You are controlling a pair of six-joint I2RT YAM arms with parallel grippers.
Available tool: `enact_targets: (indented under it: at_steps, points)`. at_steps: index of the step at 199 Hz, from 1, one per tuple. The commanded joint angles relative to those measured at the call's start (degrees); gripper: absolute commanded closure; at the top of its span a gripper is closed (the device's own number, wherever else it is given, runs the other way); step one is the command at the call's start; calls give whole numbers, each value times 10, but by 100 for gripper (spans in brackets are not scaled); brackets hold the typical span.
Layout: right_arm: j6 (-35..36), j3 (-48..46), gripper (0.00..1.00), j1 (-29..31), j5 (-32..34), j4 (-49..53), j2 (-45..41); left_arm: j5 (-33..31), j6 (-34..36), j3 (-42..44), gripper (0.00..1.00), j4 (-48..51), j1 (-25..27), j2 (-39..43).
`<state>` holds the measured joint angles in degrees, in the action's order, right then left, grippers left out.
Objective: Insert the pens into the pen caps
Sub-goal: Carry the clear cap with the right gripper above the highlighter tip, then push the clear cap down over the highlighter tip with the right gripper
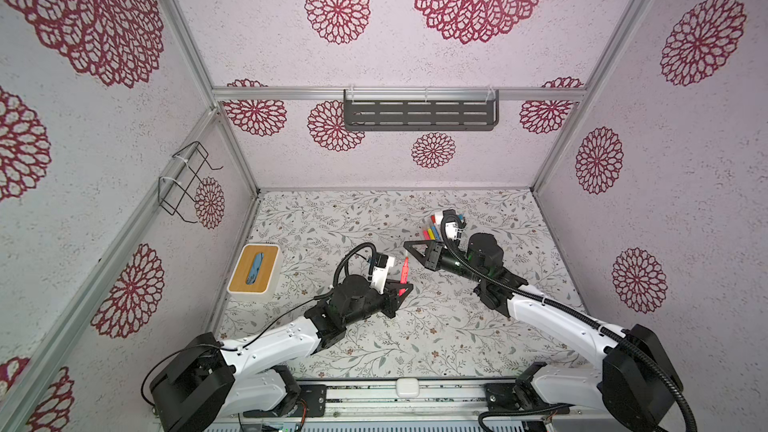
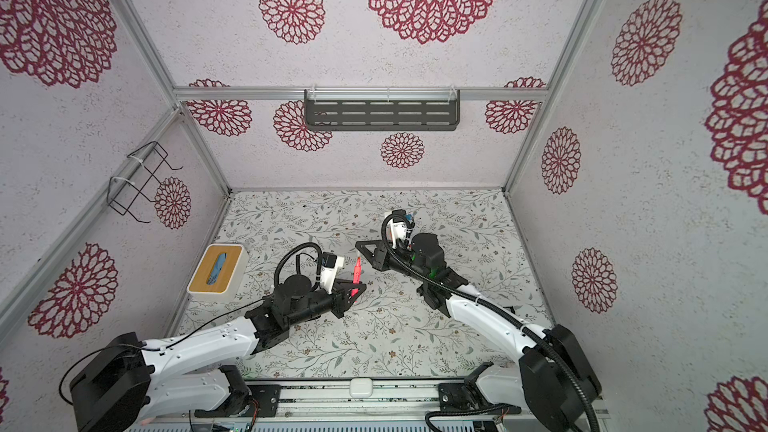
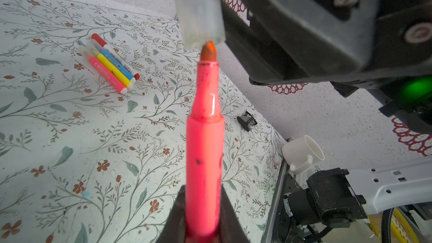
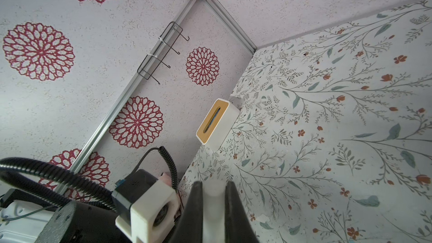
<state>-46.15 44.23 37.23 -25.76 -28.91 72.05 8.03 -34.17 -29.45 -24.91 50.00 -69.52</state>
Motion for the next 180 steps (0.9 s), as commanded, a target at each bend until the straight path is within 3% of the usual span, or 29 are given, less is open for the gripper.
enact_targets:
  at_steps: [1,111,136,160,180]
  points:
    - [10,9,91,5,-5,-35,-2,-1,-2,-14,100,-11,7,1]
    - [29,-36,90,27,19,-58,-32,-12,-1,-8,100,-7,7,22]
    - [79,-30,88,60,76,1,-52,-16,-1,-8,100,-5,7,24]
    - [125,-26,81,98,154,70,-76,-20,1,-7,100,-5,7,27]
    - [143,-27,75,115,176,100,-79,-18,2,-8,100,-8,7,29]
